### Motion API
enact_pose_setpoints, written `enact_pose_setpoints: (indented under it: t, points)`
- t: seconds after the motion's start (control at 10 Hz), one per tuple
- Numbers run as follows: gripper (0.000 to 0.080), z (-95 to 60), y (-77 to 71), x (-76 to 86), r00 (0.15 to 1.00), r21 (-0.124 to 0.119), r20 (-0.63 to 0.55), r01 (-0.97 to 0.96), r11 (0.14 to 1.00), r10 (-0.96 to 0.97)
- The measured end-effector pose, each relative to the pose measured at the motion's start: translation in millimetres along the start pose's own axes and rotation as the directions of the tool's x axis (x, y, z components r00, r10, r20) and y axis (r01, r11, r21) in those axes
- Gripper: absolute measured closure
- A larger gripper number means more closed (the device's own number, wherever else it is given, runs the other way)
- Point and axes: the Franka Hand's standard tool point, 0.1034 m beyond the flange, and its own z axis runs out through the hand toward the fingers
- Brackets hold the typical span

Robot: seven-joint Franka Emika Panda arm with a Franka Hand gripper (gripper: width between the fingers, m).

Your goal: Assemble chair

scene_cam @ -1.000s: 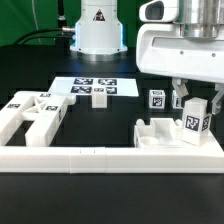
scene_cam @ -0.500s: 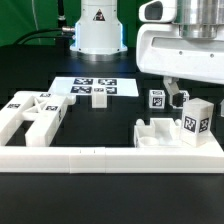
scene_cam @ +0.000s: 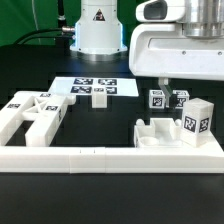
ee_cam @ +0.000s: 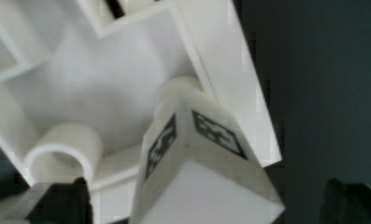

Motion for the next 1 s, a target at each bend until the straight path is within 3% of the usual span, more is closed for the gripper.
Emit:
enact_pose_setpoints:
  t: [0.2,0.6,0.8,1.0]
  points:
    - [0.0151,4.3,5.1,2.2,0.987,-0.002,-0.007,0.161,0.987,-0.161]
    - [0.0151,4.2,-7.3,-3.5,0.960,-0.012,-0.009,0.280,0.960,-0.280]
    - [0.0151,4.2,-6.4,-3.0,0.896,-0.017,-0.007,0.443,0.896,-0.444]
    - [0.0178,4.3,-6.2,-2.8,0.892,-0.016,-0.007,0.453,0.892,-0.453]
